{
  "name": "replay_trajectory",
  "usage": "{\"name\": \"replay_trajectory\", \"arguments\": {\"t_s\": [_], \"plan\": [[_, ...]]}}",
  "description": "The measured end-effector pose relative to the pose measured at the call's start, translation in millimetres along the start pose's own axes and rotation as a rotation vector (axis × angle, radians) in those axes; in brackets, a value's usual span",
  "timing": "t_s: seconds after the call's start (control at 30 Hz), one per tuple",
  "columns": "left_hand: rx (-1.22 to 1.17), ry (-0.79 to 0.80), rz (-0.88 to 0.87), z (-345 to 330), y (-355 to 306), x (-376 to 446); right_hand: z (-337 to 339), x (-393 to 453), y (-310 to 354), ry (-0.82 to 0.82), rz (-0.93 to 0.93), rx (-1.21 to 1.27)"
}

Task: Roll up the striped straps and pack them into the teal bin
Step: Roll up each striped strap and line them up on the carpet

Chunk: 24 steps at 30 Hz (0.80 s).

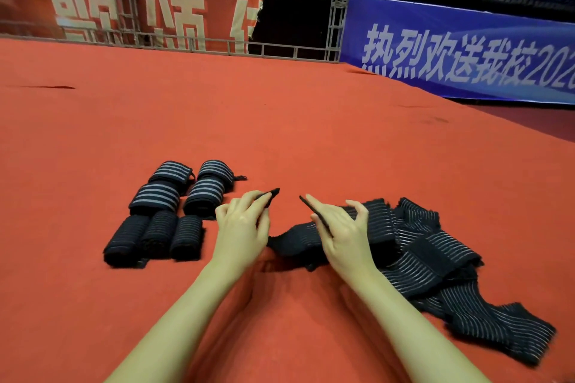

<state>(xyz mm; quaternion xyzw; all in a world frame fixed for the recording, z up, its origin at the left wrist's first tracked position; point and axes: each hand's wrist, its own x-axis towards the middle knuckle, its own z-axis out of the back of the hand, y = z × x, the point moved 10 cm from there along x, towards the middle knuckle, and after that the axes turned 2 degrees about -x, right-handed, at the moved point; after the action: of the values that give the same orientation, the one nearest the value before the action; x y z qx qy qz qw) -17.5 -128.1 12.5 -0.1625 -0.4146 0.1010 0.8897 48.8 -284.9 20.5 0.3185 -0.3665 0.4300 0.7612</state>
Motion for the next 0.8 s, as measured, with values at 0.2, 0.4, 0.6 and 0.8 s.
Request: {"name": "replay_trajectory", "arguments": {"t_s": [0.2,0.4,0.6,0.8], "plan": [[0.007,-0.033,0.043,28,23,-10,-10,-1,58,0.046,0.134,0.123],[0.005,-0.002,0.076,39,46,-23,-40,-26,75,0.165,0.125,0.203],[-0.029,0.014,0.048,40,46,-47,-42,-32,44,0.085,-0.162,0.168],[-0.042,0.053,0.062,23,23,-50,-20,-25,21,0.019,-0.290,0.177]]}}
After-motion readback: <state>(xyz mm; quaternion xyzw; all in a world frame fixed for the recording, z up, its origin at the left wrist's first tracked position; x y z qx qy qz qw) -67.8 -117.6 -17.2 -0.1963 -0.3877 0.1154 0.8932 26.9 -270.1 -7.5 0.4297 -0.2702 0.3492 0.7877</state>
